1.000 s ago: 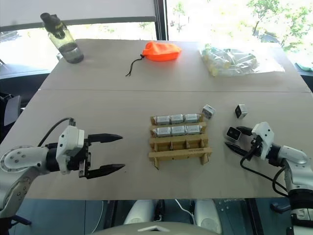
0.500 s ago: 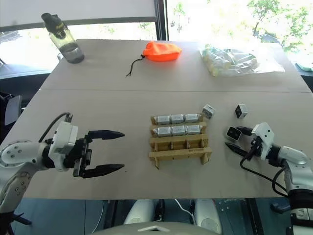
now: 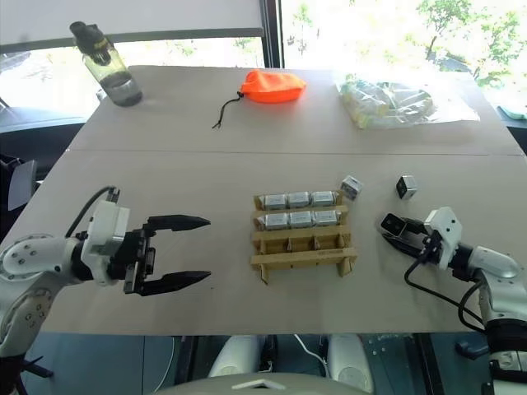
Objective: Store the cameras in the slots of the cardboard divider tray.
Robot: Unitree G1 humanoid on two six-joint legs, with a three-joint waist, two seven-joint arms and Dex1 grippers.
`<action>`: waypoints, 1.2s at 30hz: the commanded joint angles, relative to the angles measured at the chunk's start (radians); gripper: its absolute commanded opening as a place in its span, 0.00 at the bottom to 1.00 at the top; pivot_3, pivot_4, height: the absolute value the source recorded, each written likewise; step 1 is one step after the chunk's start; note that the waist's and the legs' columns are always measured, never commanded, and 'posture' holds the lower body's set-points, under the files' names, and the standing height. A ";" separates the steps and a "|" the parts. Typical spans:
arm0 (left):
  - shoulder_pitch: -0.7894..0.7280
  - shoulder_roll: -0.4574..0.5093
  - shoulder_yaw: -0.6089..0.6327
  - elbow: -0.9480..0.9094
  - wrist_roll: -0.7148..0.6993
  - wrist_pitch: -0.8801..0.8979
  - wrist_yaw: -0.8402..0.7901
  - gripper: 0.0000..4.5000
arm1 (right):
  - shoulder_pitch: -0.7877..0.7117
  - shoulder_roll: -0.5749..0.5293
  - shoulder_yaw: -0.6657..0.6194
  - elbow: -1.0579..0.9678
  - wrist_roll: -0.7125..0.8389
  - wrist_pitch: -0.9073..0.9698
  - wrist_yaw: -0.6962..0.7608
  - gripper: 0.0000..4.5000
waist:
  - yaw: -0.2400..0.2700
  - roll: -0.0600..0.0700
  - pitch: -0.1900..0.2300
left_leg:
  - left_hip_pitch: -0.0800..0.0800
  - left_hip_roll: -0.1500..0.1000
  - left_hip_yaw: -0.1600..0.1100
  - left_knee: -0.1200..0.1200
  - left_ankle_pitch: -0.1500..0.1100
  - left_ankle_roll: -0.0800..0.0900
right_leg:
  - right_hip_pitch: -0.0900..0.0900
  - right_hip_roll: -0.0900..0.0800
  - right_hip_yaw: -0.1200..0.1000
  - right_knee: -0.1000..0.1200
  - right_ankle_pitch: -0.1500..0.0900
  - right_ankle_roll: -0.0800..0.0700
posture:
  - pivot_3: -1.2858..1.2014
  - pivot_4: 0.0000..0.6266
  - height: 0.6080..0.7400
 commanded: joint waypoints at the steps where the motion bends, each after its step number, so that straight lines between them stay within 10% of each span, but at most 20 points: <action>1: -0.034 -0.004 0.009 -0.017 -0.034 0.045 0.044 1.00 | 0.027 0.023 -0.011 -0.181 0.071 0.008 0.012 0.44 | 0.000 0.000 0.000 | 0.000 0.000 0.000 0.000 0.000 0.000 | 0.000 0.000 0.000 0.000 0.000 0.000 | 0.52 0.24 0.89; 10: -0.155 0.028 -0.075 0.007 -0.055 0.214 0.105 1.00 | -0.118 0.034 0.096 -0.480 -0.050 -0.081 -0.047 0.44 | -0.001 0.002 0.002 | 0.000 0.000 0.000 0.000 0.000 -0.001 | -0.001 0.001 0.000 0.001 0.000 0.000 | 0.52 0.24 0.89; 24: -0.630 -0.105 -0.471 0.252 0.061 0.417 0.071 1.00 | -0.437 0.120 0.445 -0.220 -0.528 -0.736 -0.135 0.44 | -0.006 -0.001 0.006 | -0.002 -0.002 0.000 0.002 0.001 -0.003 | -0.002 0.002 -0.001 0.001 0.000 0.001 | 0.52 0.24 0.89; 36: -0.746 -0.190 -0.495 0.364 0.095 0.450 0.028 1.00 | -0.535 0.152 0.513 -0.162 -0.708 -0.836 -0.347 0.44 | -0.014 -0.002 0.006 | -0.004 0.000 0.000 0.002 0.003 -0.005 | -0.004 0.002 -0.001 0.002 0.000 0.001 | 0.52 0.24 0.89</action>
